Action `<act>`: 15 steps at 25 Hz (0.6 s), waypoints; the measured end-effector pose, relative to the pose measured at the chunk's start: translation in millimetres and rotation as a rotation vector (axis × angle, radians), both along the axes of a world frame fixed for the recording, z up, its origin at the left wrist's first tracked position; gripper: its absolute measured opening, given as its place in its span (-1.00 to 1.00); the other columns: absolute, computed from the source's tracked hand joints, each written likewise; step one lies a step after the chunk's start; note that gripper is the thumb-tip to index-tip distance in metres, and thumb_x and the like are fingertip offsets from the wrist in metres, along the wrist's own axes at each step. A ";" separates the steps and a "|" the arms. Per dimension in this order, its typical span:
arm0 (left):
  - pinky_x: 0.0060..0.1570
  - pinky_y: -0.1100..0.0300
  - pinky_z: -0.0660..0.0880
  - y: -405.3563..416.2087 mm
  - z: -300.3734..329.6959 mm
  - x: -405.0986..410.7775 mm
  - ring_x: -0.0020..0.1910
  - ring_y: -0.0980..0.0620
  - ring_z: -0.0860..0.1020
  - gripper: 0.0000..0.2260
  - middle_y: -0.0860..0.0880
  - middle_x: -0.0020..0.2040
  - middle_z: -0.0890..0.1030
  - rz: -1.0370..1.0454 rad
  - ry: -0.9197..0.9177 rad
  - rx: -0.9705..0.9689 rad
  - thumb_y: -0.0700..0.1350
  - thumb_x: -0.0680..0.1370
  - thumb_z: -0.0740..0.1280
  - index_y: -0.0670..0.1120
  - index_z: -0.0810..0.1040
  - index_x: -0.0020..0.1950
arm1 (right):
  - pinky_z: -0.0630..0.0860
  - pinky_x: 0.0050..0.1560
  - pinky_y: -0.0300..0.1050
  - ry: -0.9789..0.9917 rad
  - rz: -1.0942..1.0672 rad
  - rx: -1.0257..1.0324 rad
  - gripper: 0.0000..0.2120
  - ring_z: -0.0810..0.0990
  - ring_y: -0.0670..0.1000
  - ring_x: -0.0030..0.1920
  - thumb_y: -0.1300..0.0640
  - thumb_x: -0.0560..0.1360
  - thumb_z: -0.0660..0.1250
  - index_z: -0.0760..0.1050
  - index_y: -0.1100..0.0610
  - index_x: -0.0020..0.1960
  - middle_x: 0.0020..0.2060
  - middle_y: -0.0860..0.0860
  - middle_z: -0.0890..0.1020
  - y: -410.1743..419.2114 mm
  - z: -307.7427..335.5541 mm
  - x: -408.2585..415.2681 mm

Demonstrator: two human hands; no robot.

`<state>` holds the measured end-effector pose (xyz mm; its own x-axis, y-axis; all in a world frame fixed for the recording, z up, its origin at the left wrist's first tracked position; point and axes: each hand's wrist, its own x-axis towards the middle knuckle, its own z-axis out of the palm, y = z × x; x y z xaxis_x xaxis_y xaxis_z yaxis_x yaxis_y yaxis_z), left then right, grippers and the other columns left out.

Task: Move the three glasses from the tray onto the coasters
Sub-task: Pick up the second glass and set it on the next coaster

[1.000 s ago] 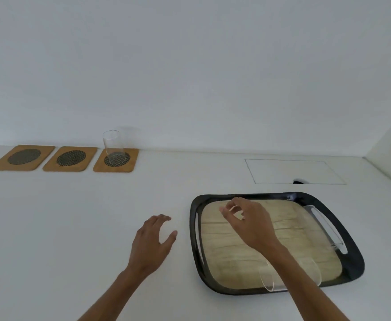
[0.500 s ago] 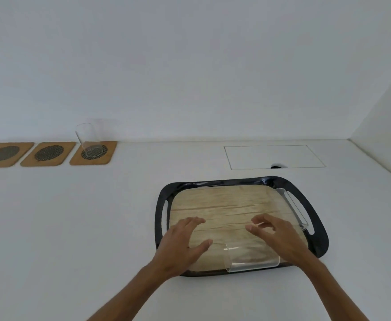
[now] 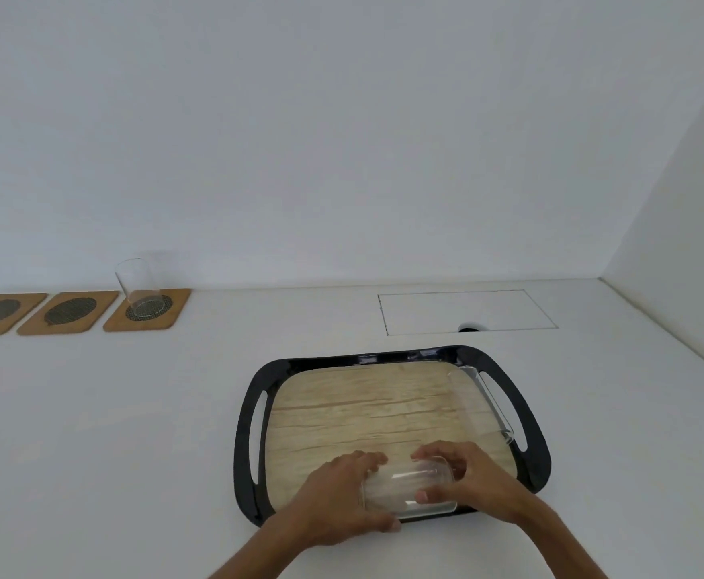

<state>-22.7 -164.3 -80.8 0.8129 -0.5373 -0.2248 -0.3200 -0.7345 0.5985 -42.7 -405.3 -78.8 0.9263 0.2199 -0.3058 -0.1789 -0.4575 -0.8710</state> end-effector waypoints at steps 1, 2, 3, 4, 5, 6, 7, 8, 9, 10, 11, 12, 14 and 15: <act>0.19 0.15 0.40 -0.4 0.7 0.0 0.18 0.13 0.46 -0.26 0.13 0.28 0.51 0.005 -0.008 -0.012 0.29 0.31 0.44 0.11 0.32 0.43 | 0.61 0.19 0.02 -0.013 0.001 -0.004 -0.46 0.67 -0.10 0.06 -0.09 0.16 0.65 0.64 -0.04 0.11 0.05 -0.11 0.71 0.1 0.1 0.4; 0.19 0.15 0.42 -0.8 1.2 0.1 0.15 0.14 0.47 -0.27 0.14 0.25 0.52 0.013 -0.013 -0.022 0.28 0.32 0.45 0.11 0.33 0.43 | 0.61 0.20 0.03 -0.025 -0.004 -0.008 -0.44 0.67 -0.12 0.06 -0.12 0.15 0.65 0.64 -0.07 0.11 0.05 -0.15 0.71 0.3 0.5 1.3; 0.18 0.15 0.43 -1.0 2.1 0.2 0.12 0.16 0.47 -0.27 0.15 0.22 0.53 0.021 -0.019 -0.028 0.27 0.32 0.44 0.10 0.34 0.42 | 0.61 0.19 0.04 -0.043 -0.014 -0.008 -0.42 0.67 -0.12 0.06 -0.15 0.13 0.66 0.64 -0.09 0.11 0.05 -0.15 0.71 0.9 2.2 2.3; 0.17 0.15 0.45 -1.2 2.9 0.1 0.10 0.17 0.48 -0.27 0.16 0.20 0.53 0.032 -0.027 -0.038 0.28 0.31 0.44 0.10 0.35 0.42 | 0.61 0.18 0.06 -0.066 -0.027 -0.002 -0.40 0.67 -0.09 0.06 -0.17 0.11 0.66 0.63 -0.12 0.12 0.05 -0.12 0.71 2.0 4.4 3.9; 0.15 0.15 0.47 -1.7 4.2 -0.2 0.09 0.18 0.49 -0.27 0.17 0.18 0.54 0.045 -0.039 -0.050 0.29 0.30 0.43 0.09 0.35 0.41 | 0.62 0.16 0.07 -0.097 -0.040 0.005 -0.37 0.68 -0.06 0.06 -0.17 0.10 0.67 0.61 -0.15 0.14 0.05 -0.08 0.71 3.9 7.7 5.6; 0.13 0.15 0.48 -2.2 6.6 -0.6 0.08 0.18 0.50 -0.27 0.17 0.16 0.54 0.059 -0.050 -0.064 0.28 0.29 0.43 0.08 0.36 0.40 | 0.62 0.15 0.08 -0.137 -0.051 0.011 -0.34 0.68 -0.03 0.06 -0.16 0.10 0.68 0.57 -0.18 0.17 0.04 -0.04 0.71 6.9 12.6 7.4; 0.11 0.16 0.50 -2.6 10.1 -0.9 0.07 0.19 0.51 -0.27 0.17 0.15 0.54 0.071 -0.061 -0.081 0.26 0.29 0.43 0.07 0.36 0.40 | 0.62 0.17 0.08 -0.181 -0.057 0.014 -0.31 0.68 -0.02 0.07 -0.14 0.11 0.68 0.53 -0.22 0.19 0.03 -0.03 0.70 10.9 18.0 9.3; 0.10 0.16 0.51 -2.6 12.8 -0.5 0.07 0.21 0.52 -0.27 0.17 0.14 0.55 0.082 -0.071 -0.100 0.24 0.29 0.44 0.06 0.36 0.40 | 0.61 0.19 0.06 -0.224 -0.062 0.021 -0.28 0.68 -0.02 0.07 -0.13 0.11 0.68 0.49 -0.26 0.22 0.00 -0.02 0.70 15.7 25.0 11.2; 0.09 0.15 0.52 -2.6 16.1 0.3 0.07 0.21 0.52 -0.28 0.17 0.13 0.56 0.092 -0.082 -0.121 0.23 0.29 0.45 0.06 0.36 0.40 | 0.59 0.21 0.05 -0.265 -0.066 0.031 -0.25 0.67 -0.02 0.06 -0.10 0.12 0.69 0.46 -0.28 0.24 -0.02 -0.02 0.69 21.2 33.1 13.2; 0.10 0.13 0.52 -2.0 19.4 1.7 0.07 0.22 0.52 -0.28 0.17 0.12 0.57 0.107 -0.093 -0.141 0.22 0.28 0.46 0.06 0.36 0.39 | 0.59 0.22 0.03 -0.301 -0.071 0.042 -0.21 0.67 -0.03 0.06 -0.06 0.13 0.70 0.44 -0.29 0.26 -0.02 -0.02 0.67 27.2 41.3 15.6; 0.11 0.10 0.53 -1.0 23.3 3.3 0.07 0.21 0.53 -0.29 0.18 0.12 0.59 0.128 -0.107 -0.168 0.23 0.27 0.47 0.08 0.37 0.37 | 0.58 0.23 0.02 -0.334 -0.077 0.056 -0.19 0.66 -0.04 0.08 -0.03 0.13 0.70 0.42 -0.30 0.29 0.01 -0.04 0.65 33.6 50.1 17.3; 0.11 0.07 0.53 0.3 27.2 5.1 0.08 0.20 0.54 -0.30 0.18 0.11 0.61 0.158 -0.123 -0.210 0.24 0.25 0.49 0.10 0.39 0.33 | 0.59 0.23 0.01 -0.362 -0.084 0.071 -0.16 0.65 -0.05 0.10 0.00 0.14 0.70 0.40 -0.30 0.31 0.03 -0.06 0.64 40.4 58.7 19.1; 0.12 0.05 0.52 3.2 35.5 7.4 0.10 0.18 0.55 -0.38 0.19 0.11 0.63 0.222 -0.143 -0.309 0.23 0.22 0.53 0.11 0.44 0.21 | 0.59 0.22 -0.01 -0.412 -0.088 0.122 -0.13 0.63 -0.07 0.16 0.03 0.16 0.70 0.37 -0.30 0.35 0.05 -0.10 0.65 55.0 72.8 21.3; 0.12 0.10 0.51 4.8 40.3 7.0 0.11 0.19 0.54 -0.41 0.20 0.10 0.63 0.249 -0.147 -0.356 0.21 0.22 0.55 0.10 0.47 0.17 | 0.57 0.24 -0.05 -0.433 -0.086 0.151 -0.11 0.61 -0.09 0.19 0.04 0.17 0.70 0.35 -0.30 0.37 0.06 -0.12 0.66 62.5 78.0 21.5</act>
